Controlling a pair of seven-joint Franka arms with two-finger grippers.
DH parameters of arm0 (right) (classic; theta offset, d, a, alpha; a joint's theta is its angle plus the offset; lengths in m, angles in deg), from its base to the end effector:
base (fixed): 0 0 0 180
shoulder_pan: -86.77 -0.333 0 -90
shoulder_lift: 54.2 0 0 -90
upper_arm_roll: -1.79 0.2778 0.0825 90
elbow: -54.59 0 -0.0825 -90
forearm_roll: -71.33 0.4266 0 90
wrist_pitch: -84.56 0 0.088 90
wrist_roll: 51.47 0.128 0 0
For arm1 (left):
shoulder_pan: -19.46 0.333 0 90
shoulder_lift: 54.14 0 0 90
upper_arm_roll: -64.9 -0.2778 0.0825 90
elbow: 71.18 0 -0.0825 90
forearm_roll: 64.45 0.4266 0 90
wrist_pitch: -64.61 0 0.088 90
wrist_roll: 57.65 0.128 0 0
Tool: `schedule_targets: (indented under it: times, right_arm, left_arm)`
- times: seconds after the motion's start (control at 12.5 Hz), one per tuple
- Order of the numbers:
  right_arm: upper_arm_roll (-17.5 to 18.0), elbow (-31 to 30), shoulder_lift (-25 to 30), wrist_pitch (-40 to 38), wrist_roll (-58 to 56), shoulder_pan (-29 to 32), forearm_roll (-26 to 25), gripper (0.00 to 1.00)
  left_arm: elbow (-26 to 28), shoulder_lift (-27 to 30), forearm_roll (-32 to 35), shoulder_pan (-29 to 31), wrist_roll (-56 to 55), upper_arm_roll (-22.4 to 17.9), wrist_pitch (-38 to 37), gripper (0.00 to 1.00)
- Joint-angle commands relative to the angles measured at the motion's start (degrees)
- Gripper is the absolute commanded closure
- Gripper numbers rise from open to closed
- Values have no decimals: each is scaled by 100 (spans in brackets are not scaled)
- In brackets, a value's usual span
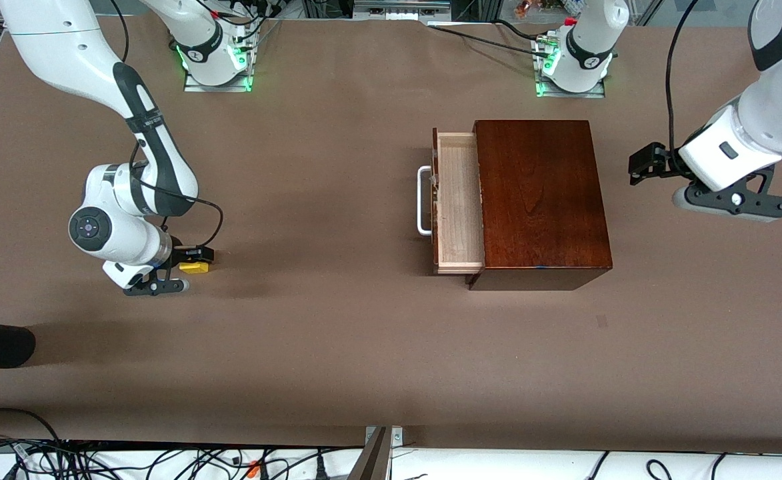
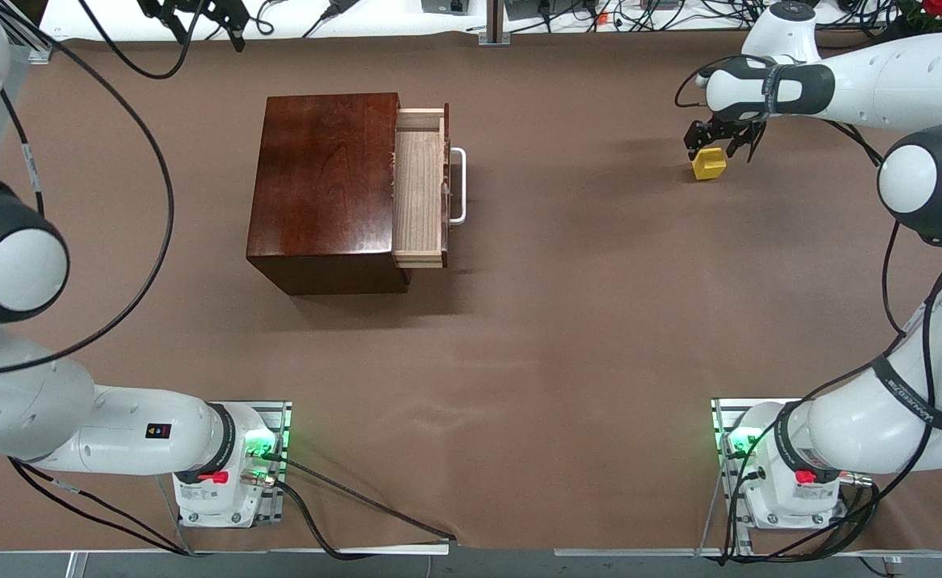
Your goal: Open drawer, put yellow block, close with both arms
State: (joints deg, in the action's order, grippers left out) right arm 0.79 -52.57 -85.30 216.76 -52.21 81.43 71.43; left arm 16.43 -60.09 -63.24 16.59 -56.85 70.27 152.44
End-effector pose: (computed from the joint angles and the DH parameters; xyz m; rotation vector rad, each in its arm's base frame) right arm 0.6319 0.0478 0.1283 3.1229 0.1398 -0.1649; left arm 0.6108 -0.0835 0.5207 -3.1102 0.2462 0.1539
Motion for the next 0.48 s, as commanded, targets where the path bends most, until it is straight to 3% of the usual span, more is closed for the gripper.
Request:
schedule_targets:
  times: [0.0,0.24,0.4]
  right_arm:
    - [21,-95,42,96,-75,42,113,18]
    - [21,-95,25,96,-75,42,104,25]
    - [21,-121,25,96,-75,42,113,35]
  left_arm:
    - [1380,1006,-130,-160,236,-440,742,0]
    - [1426,1087,-130,-213,-26,-476,884,0]
    - [1400,1078,-156,-213,-141,-493,893,0]
